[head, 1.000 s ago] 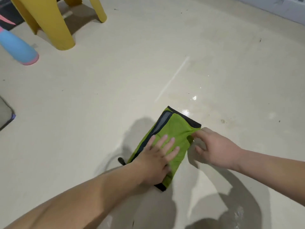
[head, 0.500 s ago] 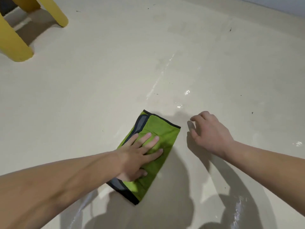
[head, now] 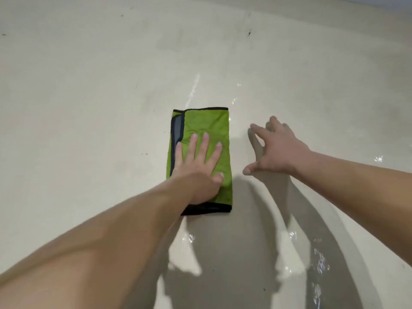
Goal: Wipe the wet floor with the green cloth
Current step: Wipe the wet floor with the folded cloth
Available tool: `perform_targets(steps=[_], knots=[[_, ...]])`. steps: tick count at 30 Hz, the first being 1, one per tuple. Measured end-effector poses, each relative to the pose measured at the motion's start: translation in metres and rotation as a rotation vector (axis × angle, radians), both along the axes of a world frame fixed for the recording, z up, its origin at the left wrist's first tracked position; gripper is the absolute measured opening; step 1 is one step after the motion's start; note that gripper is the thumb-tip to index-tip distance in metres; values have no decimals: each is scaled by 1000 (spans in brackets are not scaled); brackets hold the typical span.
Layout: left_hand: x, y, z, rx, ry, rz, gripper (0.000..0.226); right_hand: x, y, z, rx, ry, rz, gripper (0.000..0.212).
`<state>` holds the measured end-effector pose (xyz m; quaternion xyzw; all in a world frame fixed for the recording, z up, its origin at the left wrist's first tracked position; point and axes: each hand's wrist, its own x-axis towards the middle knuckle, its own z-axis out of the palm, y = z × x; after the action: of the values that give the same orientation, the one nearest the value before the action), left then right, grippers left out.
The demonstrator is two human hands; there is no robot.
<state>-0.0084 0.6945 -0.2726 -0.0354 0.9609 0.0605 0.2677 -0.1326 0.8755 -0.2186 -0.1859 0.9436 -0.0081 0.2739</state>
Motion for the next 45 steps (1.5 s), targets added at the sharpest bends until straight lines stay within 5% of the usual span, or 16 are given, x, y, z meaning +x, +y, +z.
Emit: perform_targets(steps=[12,16,20,27,32,38,42,45], knots=[[-29,-10,12,49,-247,-6,89,-52,11,-22,73,-118,-95,143],[-72,-7,60,7,-430,-1,92,-52,12,-18,85,-160,-91,145],[-95,7,140,13,-415,-63,69,-57,12,-8,106,-162,-80,143],[-66,10,218,-2,-401,-127,62,-72,5,14,101,-269,-30,134],[-100,-2,161,-103,-462,-160,77,-82,2,9,127,-271,-41,116],[-102,11,60,-1,-458,97,107,-82,1,5,136,-246,-33,109],[-114,-9,26,-10,-285,2,103,-71,7,0,122,-318,-90,124],[-167,-34,15,22,-147,-108,98,-76,5,1,107,-345,-99,116]])
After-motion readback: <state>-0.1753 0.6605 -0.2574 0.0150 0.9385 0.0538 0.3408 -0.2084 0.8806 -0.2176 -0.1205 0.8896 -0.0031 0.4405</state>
